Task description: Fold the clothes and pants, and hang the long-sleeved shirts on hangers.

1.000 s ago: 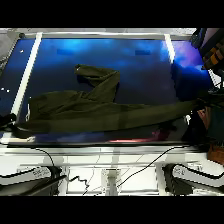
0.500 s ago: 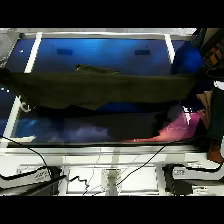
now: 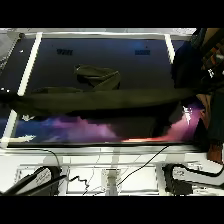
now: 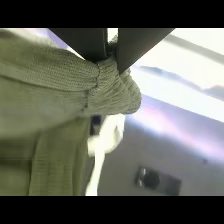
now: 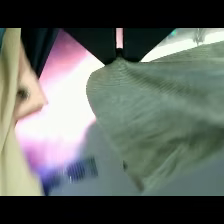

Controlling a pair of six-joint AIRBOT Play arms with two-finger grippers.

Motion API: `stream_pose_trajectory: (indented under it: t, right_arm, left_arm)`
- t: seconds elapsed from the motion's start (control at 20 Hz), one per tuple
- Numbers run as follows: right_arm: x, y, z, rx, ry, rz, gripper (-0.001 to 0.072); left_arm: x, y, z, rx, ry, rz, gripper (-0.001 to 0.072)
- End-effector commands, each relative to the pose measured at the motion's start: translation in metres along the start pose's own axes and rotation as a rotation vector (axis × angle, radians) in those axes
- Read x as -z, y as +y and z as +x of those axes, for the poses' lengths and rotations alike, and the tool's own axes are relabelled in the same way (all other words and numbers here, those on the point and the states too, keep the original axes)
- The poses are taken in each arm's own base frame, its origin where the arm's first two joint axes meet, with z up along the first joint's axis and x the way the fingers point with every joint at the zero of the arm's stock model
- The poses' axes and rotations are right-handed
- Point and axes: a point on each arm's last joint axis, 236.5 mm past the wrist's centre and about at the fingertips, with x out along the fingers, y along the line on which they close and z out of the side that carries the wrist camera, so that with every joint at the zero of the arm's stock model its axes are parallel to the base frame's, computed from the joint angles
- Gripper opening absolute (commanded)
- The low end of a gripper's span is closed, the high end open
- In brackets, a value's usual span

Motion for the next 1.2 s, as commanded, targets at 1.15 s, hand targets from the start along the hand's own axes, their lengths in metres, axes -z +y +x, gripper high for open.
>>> stream_pose_trajectory:
  t: [1.15]
  right_arm:
    - [0.238,-0.028,-0.030,0.152,0.384,-0.117,0.0016]
  left_arm:
    - [0.132,0.079,0.004,-0.308,0.179,0.298,0.0047]
